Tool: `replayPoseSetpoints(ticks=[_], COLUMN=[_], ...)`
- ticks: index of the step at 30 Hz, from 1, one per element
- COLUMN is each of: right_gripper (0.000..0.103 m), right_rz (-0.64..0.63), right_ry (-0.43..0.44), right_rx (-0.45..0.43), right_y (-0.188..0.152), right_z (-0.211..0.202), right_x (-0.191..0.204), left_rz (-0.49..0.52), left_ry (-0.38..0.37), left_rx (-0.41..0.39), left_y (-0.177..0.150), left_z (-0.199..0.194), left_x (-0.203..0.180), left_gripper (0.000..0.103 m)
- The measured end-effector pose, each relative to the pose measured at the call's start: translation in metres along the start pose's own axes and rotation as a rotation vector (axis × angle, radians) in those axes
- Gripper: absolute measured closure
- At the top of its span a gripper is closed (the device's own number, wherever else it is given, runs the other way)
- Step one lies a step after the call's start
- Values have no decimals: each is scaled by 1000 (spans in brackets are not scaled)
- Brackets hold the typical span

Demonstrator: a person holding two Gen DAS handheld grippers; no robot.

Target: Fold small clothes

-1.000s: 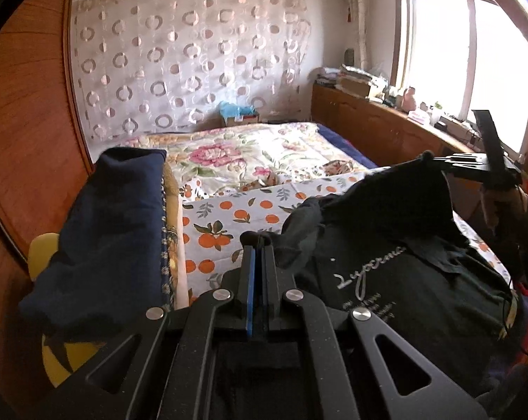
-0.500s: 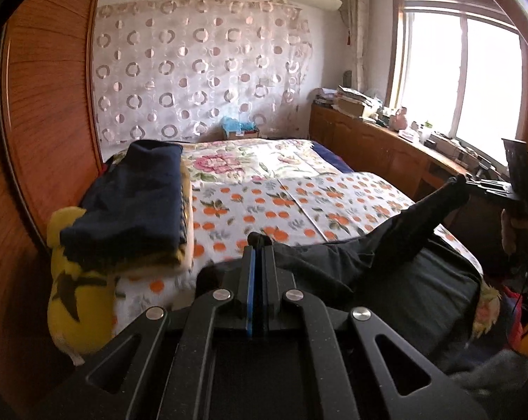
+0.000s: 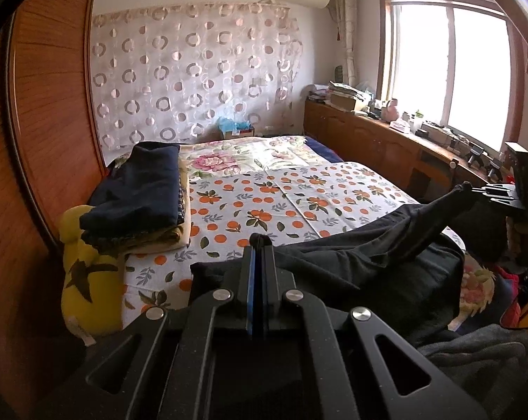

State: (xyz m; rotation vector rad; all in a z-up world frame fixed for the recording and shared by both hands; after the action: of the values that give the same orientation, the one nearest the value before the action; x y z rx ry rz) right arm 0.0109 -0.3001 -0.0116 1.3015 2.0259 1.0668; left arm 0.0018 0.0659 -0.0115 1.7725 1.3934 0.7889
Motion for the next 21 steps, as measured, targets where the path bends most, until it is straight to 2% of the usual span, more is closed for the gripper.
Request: replayPoseSetpoints(ticks=[4, 7, 11, 13, 15, 17, 19, 21], right_gripper=[97, 97, 97, 92, 86, 79, 64, 59], right_rz=[-32, -31, -6, 19, 27, 28, 26, 15], right_ry=[-20, -5, 11, 14, -1, -7, -15, -18], right_rx=[39, 104, 157, 171, 173, 157, 131, 108], right_y=[-4, -17, -27, -27, -21, -14, -3, 2], right_z=[-8, -2, 9, 13, 15, 13, 9, 8], right_x=[2, 8, 8, 4, 0, -1, -2, -3], left_rz=[14, 24, 16, 7, 3, 6, 1, 0], left_ry=[3, 24, -11, -31, -36, -31, -33, -35], left_rx=[16, 57, 90, 99, 101, 86, 73, 66], left_y=[-4, -11, -22, -22, -19, -14, -8, -4], left_z=[-4, 7, 18, 21, 21, 19, 19, 21], left_x=[-4, -4, -6, -7, -7, -7, -4, 0], left_gripper=[99, 99, 99, 99, 93, 63, 59, 56])
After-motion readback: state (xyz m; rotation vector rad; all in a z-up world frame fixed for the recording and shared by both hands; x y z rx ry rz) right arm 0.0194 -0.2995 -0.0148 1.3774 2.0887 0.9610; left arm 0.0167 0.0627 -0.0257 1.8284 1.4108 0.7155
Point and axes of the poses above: each gripper's, at about its wrist camera, not at the fingertips, and z roughly the way its jaws point, x to its left, y to its top, the point moved 5 cm from there along z, roughly the way its jaws point, and after that the axes turned 4 degrees about z, right-handed, at the moved point
